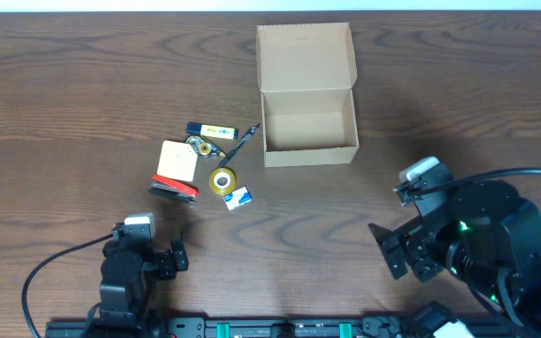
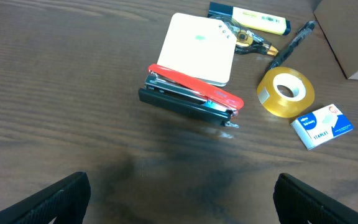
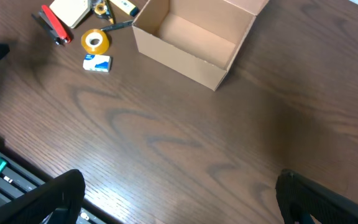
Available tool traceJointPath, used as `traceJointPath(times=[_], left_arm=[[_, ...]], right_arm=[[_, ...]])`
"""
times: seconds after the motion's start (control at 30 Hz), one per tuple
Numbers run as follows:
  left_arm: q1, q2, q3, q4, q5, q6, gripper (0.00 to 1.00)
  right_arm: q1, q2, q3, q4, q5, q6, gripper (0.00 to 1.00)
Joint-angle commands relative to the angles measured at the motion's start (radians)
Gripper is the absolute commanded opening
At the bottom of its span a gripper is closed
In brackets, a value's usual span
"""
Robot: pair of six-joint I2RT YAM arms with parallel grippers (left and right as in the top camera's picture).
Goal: Pack container
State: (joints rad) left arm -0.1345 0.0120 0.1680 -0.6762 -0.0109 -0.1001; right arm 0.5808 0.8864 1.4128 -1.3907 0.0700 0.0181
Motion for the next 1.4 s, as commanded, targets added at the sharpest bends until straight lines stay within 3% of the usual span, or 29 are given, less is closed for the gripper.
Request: traceJointPath(times=[0.0,1.1,1.37], left_arm=[[0.003,-0.006,-0.01,-0.008,-0.014,0.0,0.95],[0.003,-0.006,-0.01,0.013,0.03,-0.035,0.95],[0.003,-0.006,-0.008,0.218,0.085,-0.026,0.95]], right_arm=[[-0.016,-0.003,-0.002,-0.002,-0.008,0.014,0.99],[-0.016,-0.003,-0.002,-0.002,-0.008,0.014,0.99],[-0.016,-0.003,-0.002,-0.002,-0.008,0.014,0.99]])
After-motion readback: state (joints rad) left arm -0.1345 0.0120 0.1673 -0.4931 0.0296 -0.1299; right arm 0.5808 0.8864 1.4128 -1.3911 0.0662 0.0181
